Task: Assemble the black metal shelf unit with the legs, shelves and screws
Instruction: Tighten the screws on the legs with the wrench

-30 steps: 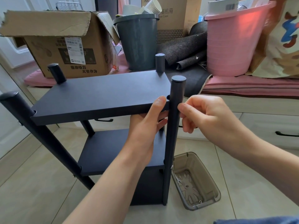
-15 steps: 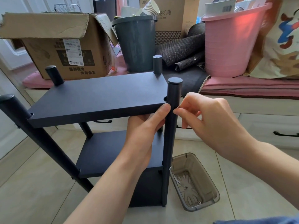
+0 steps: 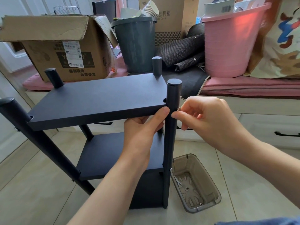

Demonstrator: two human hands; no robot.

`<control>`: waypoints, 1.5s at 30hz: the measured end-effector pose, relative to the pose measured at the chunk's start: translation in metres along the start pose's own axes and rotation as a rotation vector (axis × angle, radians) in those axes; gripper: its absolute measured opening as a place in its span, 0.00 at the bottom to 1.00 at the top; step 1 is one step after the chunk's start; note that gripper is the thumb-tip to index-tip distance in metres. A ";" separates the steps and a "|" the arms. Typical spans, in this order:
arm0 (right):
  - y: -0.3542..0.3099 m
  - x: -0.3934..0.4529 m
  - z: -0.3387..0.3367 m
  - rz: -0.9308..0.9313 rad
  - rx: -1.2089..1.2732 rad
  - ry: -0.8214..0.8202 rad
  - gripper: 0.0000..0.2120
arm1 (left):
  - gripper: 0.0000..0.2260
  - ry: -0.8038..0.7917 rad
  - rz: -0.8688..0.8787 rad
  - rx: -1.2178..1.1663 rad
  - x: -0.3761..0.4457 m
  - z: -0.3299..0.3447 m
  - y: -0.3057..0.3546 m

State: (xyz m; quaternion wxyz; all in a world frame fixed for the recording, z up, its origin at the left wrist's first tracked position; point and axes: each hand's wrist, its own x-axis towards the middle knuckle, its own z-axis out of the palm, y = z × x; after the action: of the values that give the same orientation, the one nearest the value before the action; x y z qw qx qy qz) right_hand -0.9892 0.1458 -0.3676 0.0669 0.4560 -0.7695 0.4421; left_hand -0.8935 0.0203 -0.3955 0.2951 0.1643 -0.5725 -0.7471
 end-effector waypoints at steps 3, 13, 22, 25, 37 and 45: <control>0.000 0.001 0.002 0.003 0.037 0.003 0.12 | 0.18 -0.024 0.006 0.031 -0.003 -0.001 0.002; -0.015 0.000 0.014 0.025 0.212 -0.103 0.13 | 0.14 -0.026 -0.035 0.073 -0.011 -0.023 0.014; -0.044 0.009 0.035 0.349 0.424 -0.396 0.33 | 0.30 0.036 -0.110 -0.003 -0.038 -0.060 0.036; -0.058 0.009 0.055 0.415 0.529 -0.428 0.43 | 0.23 0.065 -0.107 -0.022 -0.050 -0.075 0.041; -0.098 0.012 0.089 0.284 0.719 -0.416 0.46 | 0.45 0.187 0.038 -0.114 -0.086 -0.122 0.055; -0.088 0.013 0.094 0.254 0.781 -0.436 0.36 | 0.36 0.095 0.146 0.241 -0.074 -0.123 0.062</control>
State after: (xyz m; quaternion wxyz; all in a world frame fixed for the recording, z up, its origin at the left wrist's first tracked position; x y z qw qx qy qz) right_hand -0.9013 0.0511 -0.3630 -0.3278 0.4312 -0.5913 0.5974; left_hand -0.7495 -0.0370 -0.3786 0.3535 0.1919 -0.6539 -0.6407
